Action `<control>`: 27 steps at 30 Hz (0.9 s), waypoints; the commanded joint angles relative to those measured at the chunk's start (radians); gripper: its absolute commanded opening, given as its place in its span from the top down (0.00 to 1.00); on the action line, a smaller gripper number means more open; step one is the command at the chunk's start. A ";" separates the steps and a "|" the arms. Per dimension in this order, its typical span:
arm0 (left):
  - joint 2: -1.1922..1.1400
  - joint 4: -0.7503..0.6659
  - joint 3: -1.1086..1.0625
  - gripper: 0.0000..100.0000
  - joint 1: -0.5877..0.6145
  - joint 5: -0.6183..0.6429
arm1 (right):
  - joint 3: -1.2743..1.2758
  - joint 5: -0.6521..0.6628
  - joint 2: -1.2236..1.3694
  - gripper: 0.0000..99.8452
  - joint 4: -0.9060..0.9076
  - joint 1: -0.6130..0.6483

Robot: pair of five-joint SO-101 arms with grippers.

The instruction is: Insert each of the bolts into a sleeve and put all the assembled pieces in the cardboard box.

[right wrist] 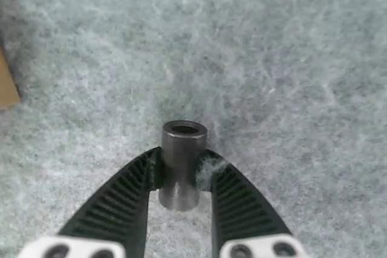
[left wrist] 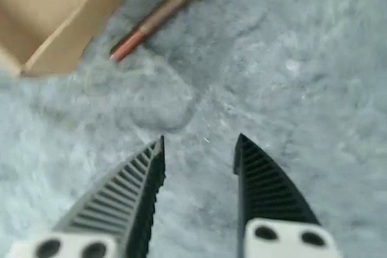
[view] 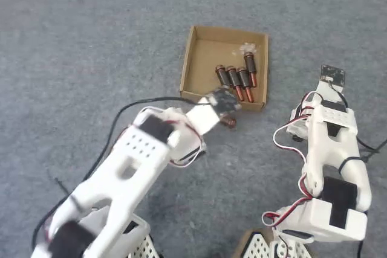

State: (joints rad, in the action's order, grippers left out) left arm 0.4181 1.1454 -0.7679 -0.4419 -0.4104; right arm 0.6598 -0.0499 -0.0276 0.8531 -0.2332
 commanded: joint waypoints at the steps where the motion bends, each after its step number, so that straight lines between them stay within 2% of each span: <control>1: -0.117 -0.094 0.088 0.82 -0.011 -0.137 | -0.060 0.015 -0.004 0.99 -0.033 -0.012; 5: -0.213 -0.195 0.127 0.81 -0.014 -0.157 | -0.060 0.015 -0.004 0.99 -0.038 -0.010; 11: -0.382 -0.199 0.240 0.82 -0.057 -0.206 | -0.060 0.015 -0.004 0.99 -0.041 -0.005; 20: -0.528 -0.044 0.433 0.82 -0.058 -0.316 | -0.057 0.015 -0.004 0.99 -0.058 -0.010; 27: -0.551 -0.032 0.467 0.82 -0.051 -0.385 | -0.057 0.015 -0.004 0.99 -0.058 -0.010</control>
State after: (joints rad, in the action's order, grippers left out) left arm -0.1327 1.1055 -0.3583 -0.4941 -0.7587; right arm 0.6598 -0.0499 -0.0276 0.8101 -0.2332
